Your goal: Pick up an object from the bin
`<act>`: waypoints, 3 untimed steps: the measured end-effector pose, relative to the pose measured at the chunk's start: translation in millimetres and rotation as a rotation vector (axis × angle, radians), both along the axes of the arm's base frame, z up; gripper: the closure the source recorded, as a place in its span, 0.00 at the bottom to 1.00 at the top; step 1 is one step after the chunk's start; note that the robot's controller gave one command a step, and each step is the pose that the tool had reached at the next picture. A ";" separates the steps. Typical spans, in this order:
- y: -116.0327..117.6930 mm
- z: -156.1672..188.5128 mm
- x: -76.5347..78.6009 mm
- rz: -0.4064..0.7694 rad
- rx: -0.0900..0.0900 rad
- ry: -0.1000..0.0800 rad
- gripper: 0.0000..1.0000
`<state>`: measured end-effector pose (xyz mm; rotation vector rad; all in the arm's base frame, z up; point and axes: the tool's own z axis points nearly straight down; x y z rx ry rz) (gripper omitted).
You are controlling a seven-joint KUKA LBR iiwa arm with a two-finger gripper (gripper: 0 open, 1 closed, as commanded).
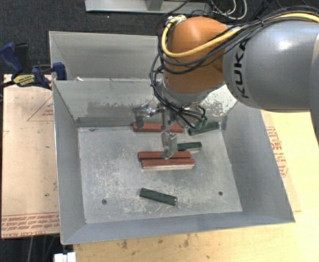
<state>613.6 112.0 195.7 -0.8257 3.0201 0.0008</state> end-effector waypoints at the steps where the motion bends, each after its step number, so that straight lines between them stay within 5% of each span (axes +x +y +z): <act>1: -33.0 -62.7 17.0 0.157 -0.003 0.004 0.00; 2: -37.7 -120.8 -14.8 -0.127 -0.001 0.010 1.00; 3: -37.7 -120.8 -14.8 -0.127 -0.001 0.010 1.00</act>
Offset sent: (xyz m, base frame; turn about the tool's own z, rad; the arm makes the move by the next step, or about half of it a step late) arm -0.0150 -0.0384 -0.1203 0.1265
